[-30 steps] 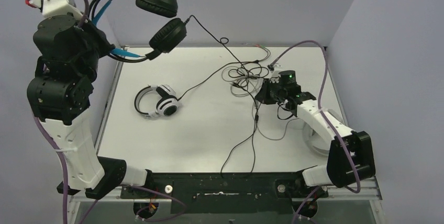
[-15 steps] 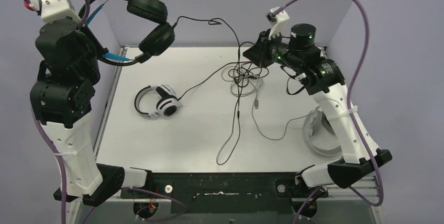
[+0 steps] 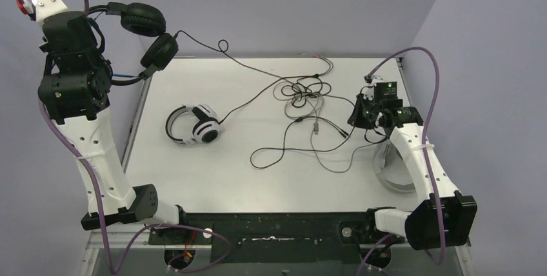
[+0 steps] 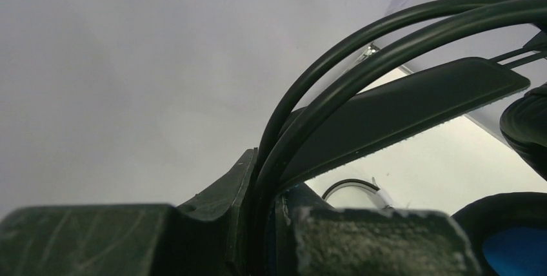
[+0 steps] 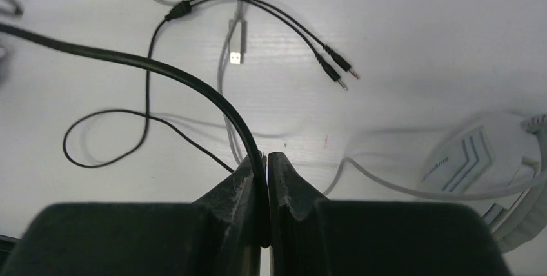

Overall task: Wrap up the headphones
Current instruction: Straighten the headphones cable at the center of the board.

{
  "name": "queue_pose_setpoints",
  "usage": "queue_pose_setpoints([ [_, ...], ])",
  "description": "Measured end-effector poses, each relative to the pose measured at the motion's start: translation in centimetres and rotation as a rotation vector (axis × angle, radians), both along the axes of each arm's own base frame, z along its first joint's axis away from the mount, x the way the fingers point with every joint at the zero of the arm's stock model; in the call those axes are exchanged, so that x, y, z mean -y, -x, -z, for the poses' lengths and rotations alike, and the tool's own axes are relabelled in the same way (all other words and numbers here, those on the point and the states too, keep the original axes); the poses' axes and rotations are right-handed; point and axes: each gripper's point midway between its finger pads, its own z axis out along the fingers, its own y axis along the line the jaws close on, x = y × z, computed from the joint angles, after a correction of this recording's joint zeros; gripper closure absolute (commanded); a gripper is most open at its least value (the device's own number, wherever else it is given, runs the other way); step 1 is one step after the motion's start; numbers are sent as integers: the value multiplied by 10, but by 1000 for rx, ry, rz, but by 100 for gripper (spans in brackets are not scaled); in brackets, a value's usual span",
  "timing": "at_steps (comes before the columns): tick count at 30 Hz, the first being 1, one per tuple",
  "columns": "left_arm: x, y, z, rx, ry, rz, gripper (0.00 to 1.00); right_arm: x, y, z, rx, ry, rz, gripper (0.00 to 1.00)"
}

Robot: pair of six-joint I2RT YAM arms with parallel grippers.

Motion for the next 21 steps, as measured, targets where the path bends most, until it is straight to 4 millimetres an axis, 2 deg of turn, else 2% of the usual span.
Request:
queue_pose_setpoints([
  [3,4,-3,0,15,38,27,100,6,12,26,-69,21,34,100],
  [11,35,-16,8,18,138,196,100,22,24,66,-140,50,139,100],
  [13,37,-15,13,1,150,209,100,30,27,81,-157,27,188,78],
  [16,44,-18,14,6,181,256,100,24,38,97,-163,-9,179,55],
  [18,58,-24,12,32,223,337,100,3,41,94,-141,-24,84,46],
  [21,94,-36,10,69,315,513,100,-36,36,73,-76,-59,-95,27],
])
